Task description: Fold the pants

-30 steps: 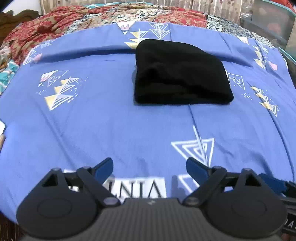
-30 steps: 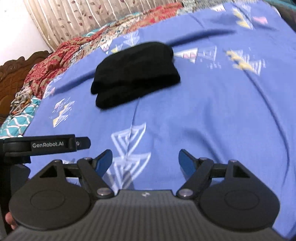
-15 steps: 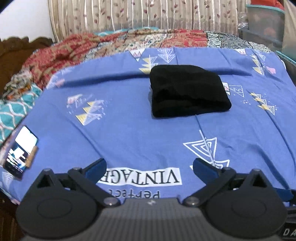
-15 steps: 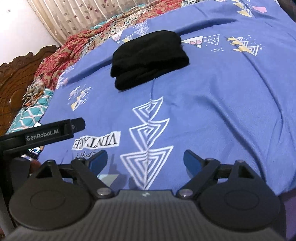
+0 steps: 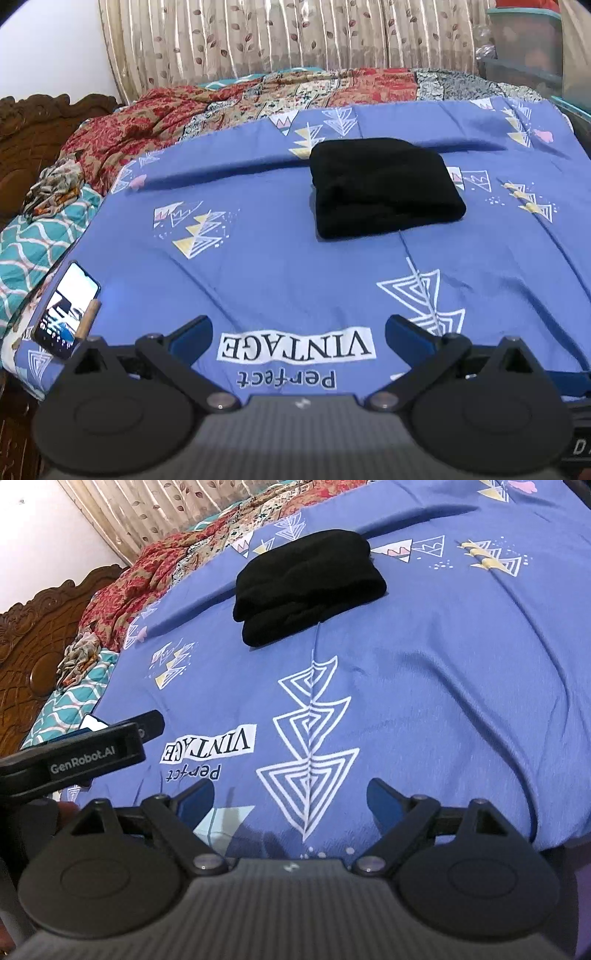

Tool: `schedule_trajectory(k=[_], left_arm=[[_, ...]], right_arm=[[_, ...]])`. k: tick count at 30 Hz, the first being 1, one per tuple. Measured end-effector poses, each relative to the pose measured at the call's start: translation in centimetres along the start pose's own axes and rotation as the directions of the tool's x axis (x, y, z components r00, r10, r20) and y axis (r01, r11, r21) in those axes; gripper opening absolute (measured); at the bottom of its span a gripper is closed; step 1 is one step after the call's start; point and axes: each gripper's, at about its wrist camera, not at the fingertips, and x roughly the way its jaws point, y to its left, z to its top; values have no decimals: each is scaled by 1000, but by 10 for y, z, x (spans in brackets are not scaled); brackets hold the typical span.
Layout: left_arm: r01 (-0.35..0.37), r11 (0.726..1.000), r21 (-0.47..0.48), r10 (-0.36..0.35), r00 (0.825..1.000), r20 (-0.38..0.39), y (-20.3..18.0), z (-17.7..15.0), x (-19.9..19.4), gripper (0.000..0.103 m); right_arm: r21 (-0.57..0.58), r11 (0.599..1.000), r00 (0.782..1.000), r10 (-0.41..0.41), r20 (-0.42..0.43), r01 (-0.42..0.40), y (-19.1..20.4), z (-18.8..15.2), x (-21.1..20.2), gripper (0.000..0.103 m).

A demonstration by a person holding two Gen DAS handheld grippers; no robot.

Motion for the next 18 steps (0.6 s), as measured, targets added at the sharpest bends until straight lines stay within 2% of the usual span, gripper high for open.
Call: schedule_trajectory(k=[18], left_arm=[[-38,999,5,39,993,-108,3,-14,24,103]], right_arm=[[54,999,999,9,-41,-7,-10,-3,4,92]])
